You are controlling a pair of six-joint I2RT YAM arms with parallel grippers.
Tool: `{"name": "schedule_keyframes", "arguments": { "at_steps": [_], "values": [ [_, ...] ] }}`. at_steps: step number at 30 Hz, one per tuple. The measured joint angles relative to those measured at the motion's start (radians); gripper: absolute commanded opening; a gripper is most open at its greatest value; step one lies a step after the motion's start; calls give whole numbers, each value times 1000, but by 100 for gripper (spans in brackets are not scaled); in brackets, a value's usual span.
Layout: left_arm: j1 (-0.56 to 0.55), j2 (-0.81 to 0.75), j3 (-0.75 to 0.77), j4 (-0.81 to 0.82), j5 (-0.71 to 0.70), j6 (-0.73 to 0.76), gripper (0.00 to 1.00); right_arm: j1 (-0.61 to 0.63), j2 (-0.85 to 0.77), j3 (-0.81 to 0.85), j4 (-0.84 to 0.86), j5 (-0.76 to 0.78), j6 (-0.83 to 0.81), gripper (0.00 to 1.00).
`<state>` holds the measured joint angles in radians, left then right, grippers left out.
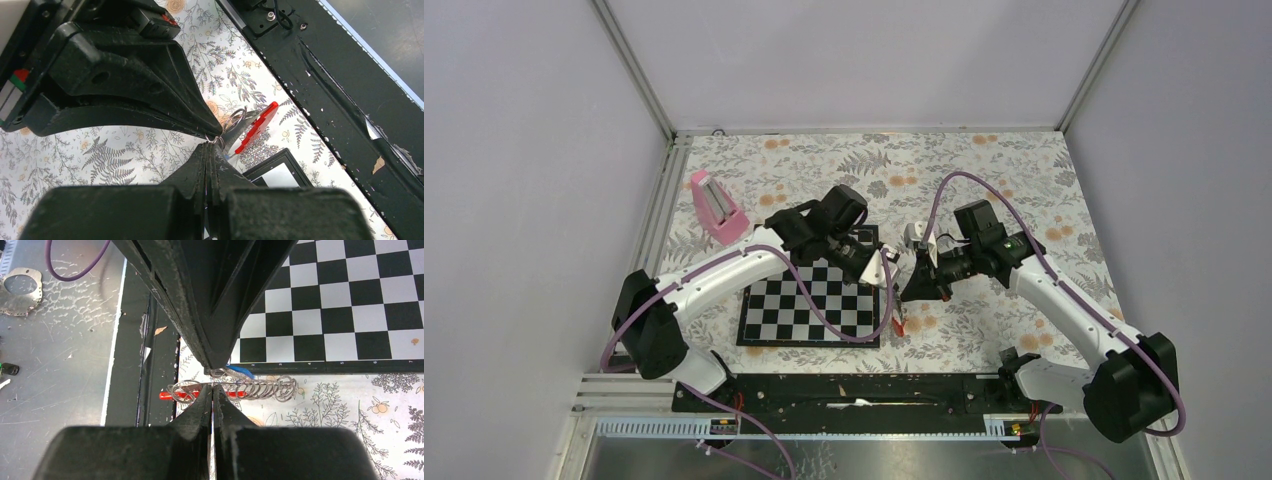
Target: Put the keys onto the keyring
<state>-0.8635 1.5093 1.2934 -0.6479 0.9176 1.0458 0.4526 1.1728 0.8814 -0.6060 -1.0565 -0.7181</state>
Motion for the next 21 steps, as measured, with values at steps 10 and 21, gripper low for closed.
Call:
{"name": "schedule_keyframes", "arguments": {
  "at_steps": [10,21],
  "values": [
    [-1,0,0,6,0,2,0,0,3,0,14,0,19,0],
    [-1,-1,-13,3,-2,18,0,0,3,0,14,0,26,0]
  ]
}}
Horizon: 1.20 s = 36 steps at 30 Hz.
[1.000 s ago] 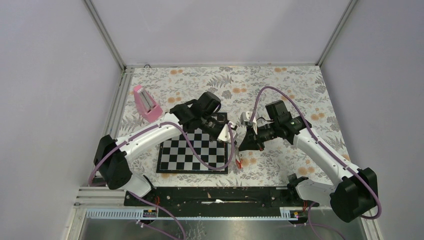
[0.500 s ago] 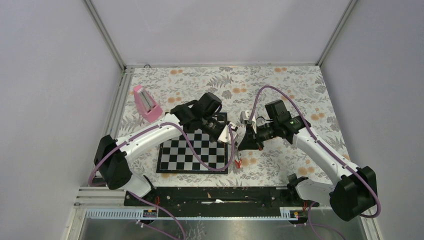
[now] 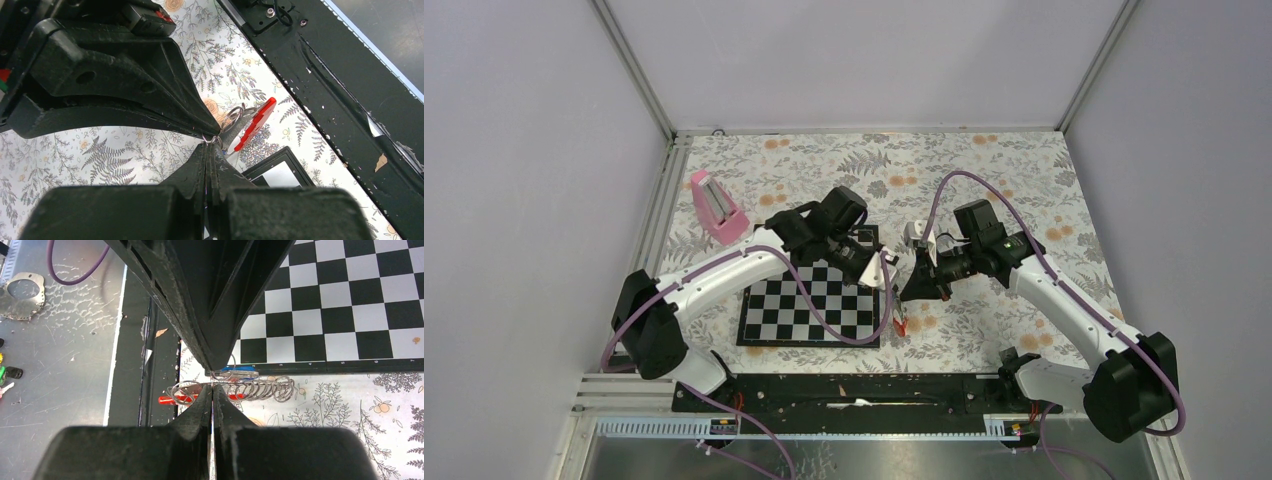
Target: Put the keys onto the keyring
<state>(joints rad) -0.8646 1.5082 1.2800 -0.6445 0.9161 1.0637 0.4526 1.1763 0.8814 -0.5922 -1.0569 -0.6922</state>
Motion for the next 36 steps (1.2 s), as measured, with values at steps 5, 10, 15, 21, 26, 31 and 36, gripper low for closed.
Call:
{"name": "schedule_keyframes", "arguments": {
  "at_steps": [5,10,15,21,26,31,36],
  "values": [
    [0,-5,-11,1,0,11,0,-2,0,0,2,-2,18,0],
    [0,-10,-13,-1,0,21,0,-5,0,0,7,-7,37,0],
    [0,-10,-13,-2,0,34,0,-10,0,0,11,-9,60,0],
    [1,-17,-13,-4,-1,47,0,-21,2,0,23,-11,97,0],
    [0,-23,-13,-18,3,56,0,-40,11,0,47,-10,123,0],
    [-3,-23,-14,-47,4,61,0,-48,13,0,77,-19,137,0],
    [-4,-23,-14,-56,3,61,0,-48,13,0,71,-29,129,0]
  ]
}}
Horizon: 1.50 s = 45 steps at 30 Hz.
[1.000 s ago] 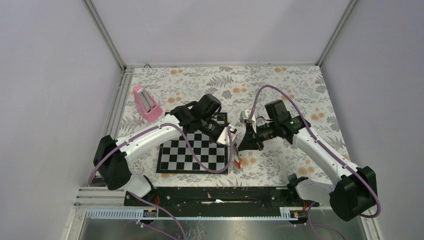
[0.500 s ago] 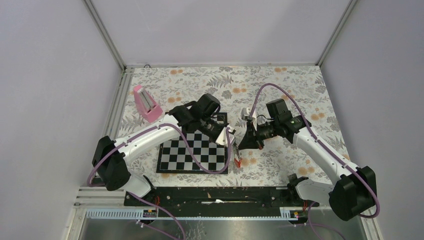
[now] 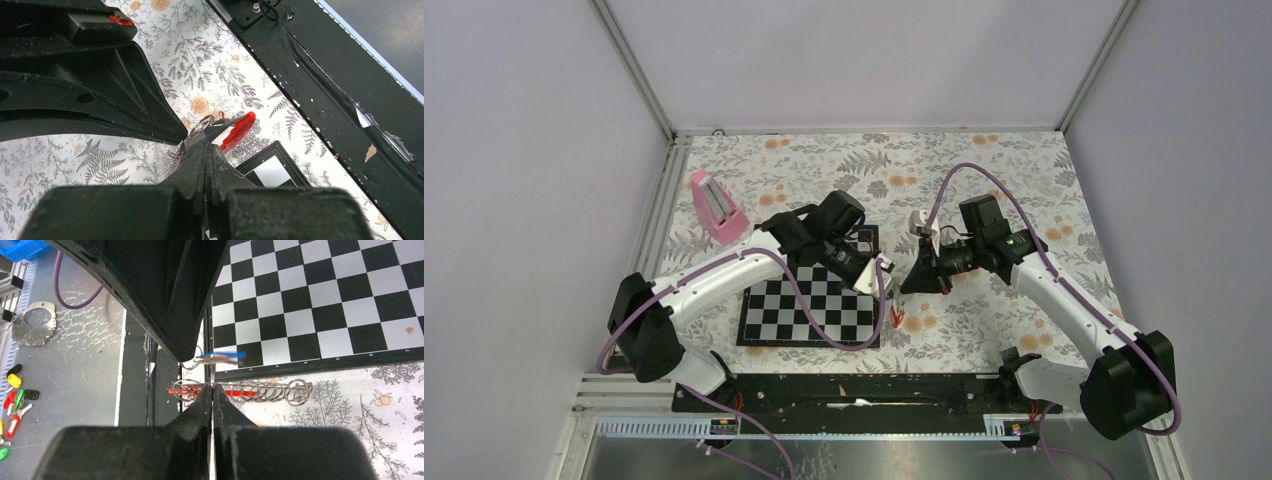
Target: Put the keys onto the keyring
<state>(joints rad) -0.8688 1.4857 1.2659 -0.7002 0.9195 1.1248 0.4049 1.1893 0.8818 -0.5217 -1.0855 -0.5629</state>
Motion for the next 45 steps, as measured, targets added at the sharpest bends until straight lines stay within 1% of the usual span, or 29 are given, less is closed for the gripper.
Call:
{"name": "schedule_keyframes", "arguments": {
  "at_steps": [13,18,23,29,35,40,45],
  "values": [
    [8,0,2,0,-19,-31,0,2,-17,0,-112,24,-95,0],
    [10,0,6,30,-19,-74,0,10,-16,0,-129,27,-112,0],
    [16,-1,-1,99,-20,-142,0,12,-18,-2,-121,31,-112,0],
    [72,-16,-113,263,-13,-281,0,-4,-78,-36,-117,54,-109,0],
    [105,2,-255,502,-15,-468,0,-86,-200,-52,-148,81,-114,0],
    [101,129,-269,700,-53,-583,0,-112,-294,-71,-202,131,-123,0],
    [87,268,-266,800,-91,-640,0,-121,-370,-80,-270,182,-131,0]
  ]
}}
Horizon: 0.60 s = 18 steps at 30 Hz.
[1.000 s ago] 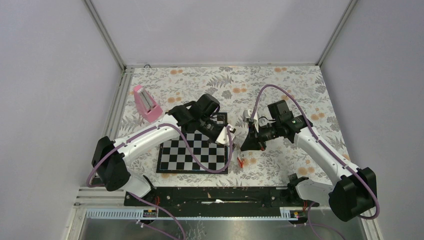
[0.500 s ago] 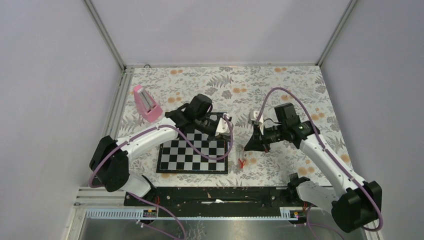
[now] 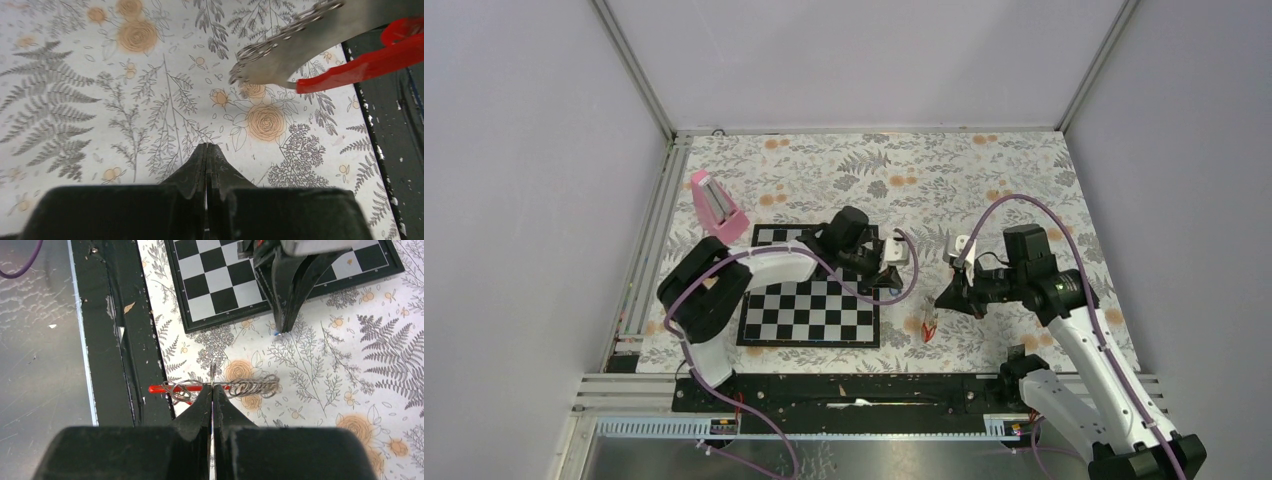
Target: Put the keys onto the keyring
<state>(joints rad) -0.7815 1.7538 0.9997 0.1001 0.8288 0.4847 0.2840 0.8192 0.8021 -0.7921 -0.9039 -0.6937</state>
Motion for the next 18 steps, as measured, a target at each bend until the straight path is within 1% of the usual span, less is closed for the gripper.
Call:
{"name": "schedule_keyframes", "arguments": {
  "at_steps": [3,7,18],
  "values": [
    [-26,49,-2,33,-20,-13,0,-4,-25,0,-32,29,-6,0],
    [-47,63,-14,48,-47,-19,0,-5,-34,0,-61,54,-11,0],
    [-61,98,-8,2,-86,-16,4,-5,-10,0,-69,81,-17,0]
  ]
}}
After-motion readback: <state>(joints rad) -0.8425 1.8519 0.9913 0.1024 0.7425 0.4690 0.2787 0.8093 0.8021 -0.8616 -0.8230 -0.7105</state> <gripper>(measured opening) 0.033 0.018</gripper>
